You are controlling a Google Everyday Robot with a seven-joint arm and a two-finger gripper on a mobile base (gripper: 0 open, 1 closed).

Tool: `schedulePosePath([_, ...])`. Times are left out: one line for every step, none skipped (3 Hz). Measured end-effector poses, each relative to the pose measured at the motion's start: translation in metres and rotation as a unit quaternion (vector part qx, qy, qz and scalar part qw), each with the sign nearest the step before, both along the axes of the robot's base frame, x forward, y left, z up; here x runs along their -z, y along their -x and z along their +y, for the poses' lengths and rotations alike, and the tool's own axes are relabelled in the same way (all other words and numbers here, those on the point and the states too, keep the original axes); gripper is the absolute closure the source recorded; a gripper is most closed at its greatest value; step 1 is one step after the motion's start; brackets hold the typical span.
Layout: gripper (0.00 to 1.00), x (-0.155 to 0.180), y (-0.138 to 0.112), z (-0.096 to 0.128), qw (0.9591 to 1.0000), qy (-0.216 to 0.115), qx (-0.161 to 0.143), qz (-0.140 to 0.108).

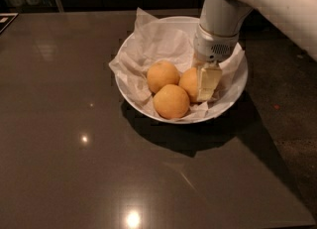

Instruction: Pick orange from white bowl

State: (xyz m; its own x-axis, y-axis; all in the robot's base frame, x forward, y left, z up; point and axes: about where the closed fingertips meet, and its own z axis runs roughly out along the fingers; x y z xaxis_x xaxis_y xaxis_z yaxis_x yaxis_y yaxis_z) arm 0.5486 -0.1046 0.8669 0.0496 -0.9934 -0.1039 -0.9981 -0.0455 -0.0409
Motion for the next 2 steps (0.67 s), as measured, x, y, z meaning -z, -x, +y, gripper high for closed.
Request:
schedulePosePath([1.0,-0.022,0.006,0.001,0.9998,-0.002,0.014,-0.016])
schedulePosePath([1.0,-0.034,0.007,0.002,0.9994,-0.007,0.023,-0.024])
